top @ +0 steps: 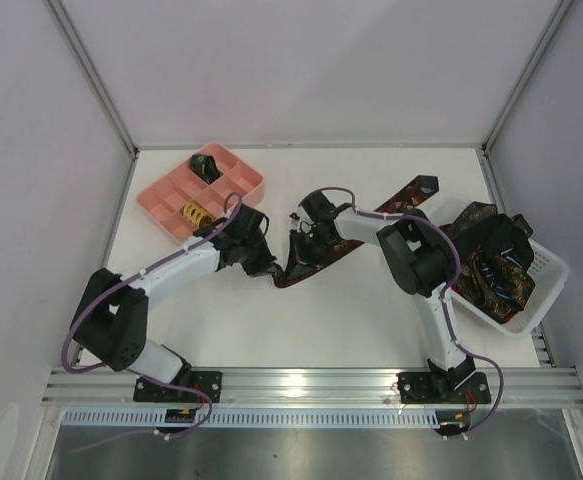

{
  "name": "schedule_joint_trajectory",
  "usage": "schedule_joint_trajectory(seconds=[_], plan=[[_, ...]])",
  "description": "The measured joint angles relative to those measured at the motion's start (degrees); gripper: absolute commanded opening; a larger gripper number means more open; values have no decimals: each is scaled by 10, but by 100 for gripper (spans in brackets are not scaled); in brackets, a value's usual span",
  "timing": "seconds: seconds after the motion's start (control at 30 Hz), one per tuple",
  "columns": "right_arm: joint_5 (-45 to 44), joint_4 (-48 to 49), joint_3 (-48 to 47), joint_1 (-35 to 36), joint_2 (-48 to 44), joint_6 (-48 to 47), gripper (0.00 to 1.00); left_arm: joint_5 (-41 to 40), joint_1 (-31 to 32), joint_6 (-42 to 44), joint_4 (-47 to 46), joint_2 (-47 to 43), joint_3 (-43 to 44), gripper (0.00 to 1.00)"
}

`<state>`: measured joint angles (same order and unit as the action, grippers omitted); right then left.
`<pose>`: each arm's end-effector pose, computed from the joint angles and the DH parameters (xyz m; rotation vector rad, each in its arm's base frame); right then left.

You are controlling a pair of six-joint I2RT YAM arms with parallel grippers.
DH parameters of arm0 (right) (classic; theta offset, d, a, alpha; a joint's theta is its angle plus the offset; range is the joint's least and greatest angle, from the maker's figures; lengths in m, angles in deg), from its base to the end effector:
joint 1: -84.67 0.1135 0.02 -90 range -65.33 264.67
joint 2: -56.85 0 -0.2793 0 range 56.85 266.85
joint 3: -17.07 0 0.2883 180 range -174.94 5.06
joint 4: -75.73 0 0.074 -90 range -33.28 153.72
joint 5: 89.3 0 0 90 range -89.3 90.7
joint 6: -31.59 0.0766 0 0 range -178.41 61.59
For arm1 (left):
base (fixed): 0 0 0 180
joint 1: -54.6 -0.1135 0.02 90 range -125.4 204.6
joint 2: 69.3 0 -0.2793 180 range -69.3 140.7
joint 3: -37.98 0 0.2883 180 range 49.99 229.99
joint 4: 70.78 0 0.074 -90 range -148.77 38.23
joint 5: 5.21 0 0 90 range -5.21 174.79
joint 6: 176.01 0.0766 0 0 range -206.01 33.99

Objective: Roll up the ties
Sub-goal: Roll the tie

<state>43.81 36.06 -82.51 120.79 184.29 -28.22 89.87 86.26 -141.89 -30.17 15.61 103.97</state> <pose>0.3685 0.3337 0.0805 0.3624 -2.7709 -1.2240 0.2894 -0.1864 0.1687 -0.5452 2.6996 -0.6071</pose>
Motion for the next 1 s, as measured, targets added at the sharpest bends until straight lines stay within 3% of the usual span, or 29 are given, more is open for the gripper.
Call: schedule_joint_trajectory(seconds=[0.47,1.0], plan=[[-8,1,9,-1,0,13,0,-7,30,10,-9,64,58,0],[-45,-47,31,-53,-51,-24,0,-19,27,4,12,14,23,0]])
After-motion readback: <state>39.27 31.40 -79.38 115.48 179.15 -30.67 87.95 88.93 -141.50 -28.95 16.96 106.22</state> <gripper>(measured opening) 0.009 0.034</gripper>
